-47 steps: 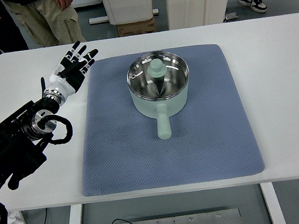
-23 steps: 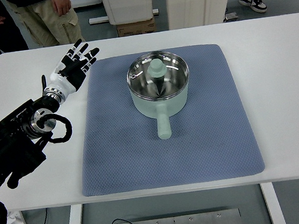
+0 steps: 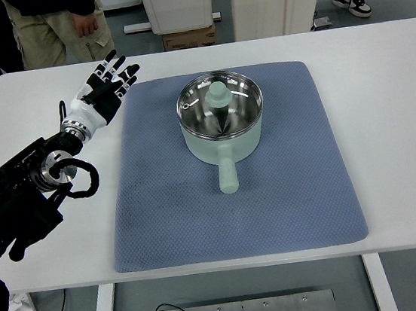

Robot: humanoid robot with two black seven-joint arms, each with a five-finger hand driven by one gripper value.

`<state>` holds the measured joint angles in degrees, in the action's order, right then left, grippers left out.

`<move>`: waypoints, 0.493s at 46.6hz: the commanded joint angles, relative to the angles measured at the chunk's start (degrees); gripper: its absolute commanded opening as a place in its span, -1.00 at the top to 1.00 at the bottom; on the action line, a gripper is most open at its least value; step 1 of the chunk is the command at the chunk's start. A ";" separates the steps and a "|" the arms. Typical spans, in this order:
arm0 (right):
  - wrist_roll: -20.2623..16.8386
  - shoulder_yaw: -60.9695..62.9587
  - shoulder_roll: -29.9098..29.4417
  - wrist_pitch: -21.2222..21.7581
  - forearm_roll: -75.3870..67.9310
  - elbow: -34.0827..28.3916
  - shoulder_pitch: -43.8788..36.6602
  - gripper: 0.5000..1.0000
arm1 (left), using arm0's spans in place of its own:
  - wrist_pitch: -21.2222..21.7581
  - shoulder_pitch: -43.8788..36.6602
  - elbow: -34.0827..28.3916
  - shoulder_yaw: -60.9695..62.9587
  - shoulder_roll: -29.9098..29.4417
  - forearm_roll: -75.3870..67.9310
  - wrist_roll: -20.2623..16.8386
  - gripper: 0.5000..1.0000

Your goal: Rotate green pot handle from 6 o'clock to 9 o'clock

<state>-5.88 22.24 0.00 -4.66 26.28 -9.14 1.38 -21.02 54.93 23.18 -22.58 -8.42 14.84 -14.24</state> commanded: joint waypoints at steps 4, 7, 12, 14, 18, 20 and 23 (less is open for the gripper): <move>0.00 0.00 0.00 0.00 0.00 0.00 0.03 -1.00 | -1.75 -0.09 0.03 -0.10 -0.28 -0.95 0.01 -1.00; 0.00 0.00 0.00 0.00 0.00 0.00 -0.06 -1.00 | -1.75 -0.09 0.02 -0.10 -0.37 -1.48 0.01 -1.00; 0.00 0.00 0.00 0.00 0.00 0.00 0.03 -1.00 | -1.75 0.09 0.03 -0.18 -0.45 -2.01 -0.26 -1.00; 0.00 0.00 0.00 0.00 0.00 0.00 0.03 -1.00 | -1.84 0.26 -0.06 -0.18 -0.46 -2.36 -0.78 -1.00; 0.00 0.00 0.00 0.00 0.00 0.00 0.03 -1.00 | -1.92 0.79 0.03 -0.18 -0.54 -3.67 -4.20 -1.00; 0.00 0.09 0.00 0.00 0.00 0.00 0.03 -1.00 | -1.92 0.88 0.03 -0.18 -0.63 -4.55 -6.66 -1.00; 0.00 0.00 0.00 0.00 0.00 0.00 -0.06 -1.00 | -1.92 1.40 0.11 -0.27 -1.16 -6.49 -10.09 -1.00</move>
<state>-5.89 22.25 0.00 -4.66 26.28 -9.14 1.40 -22.95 55.86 23.21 -22.78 -9.11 9.93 -21.41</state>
